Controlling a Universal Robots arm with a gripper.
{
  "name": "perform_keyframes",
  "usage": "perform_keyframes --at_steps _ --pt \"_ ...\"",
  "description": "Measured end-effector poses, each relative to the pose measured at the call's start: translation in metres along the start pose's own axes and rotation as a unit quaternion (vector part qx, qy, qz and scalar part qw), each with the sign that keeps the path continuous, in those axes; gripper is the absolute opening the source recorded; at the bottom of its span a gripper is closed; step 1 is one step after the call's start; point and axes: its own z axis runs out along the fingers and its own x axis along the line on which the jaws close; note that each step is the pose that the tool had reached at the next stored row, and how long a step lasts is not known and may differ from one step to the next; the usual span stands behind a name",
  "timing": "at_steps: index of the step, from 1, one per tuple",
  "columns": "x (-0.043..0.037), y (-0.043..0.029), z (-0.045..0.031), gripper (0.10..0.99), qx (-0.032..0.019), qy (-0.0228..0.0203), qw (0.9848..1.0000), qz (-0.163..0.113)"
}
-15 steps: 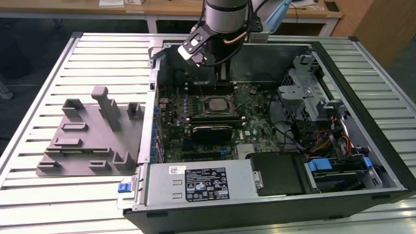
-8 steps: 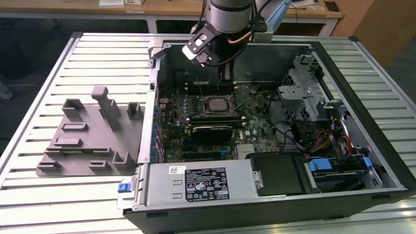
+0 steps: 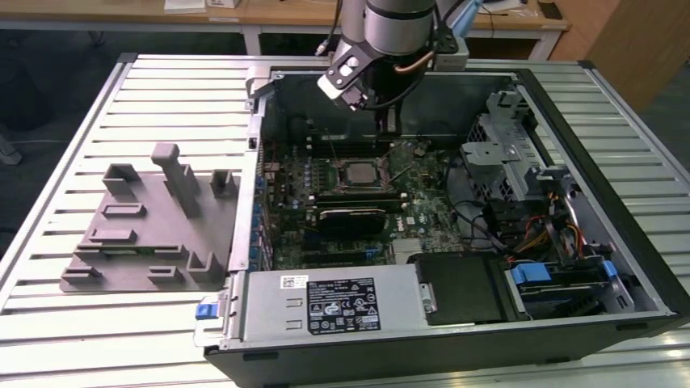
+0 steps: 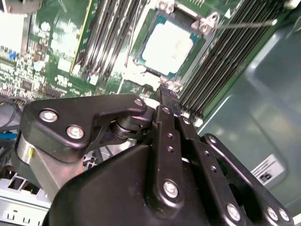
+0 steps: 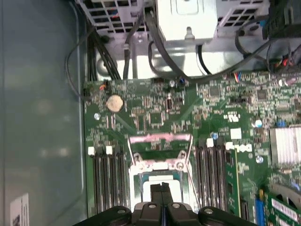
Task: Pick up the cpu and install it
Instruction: 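Close the cpu cover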
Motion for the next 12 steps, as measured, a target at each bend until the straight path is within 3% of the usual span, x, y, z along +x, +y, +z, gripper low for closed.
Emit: perform_keyframes --at_steps 12 --pt "0.0021 0.0309 0.0014 0.106 0.0001 0.0000 1.0000 0.000"
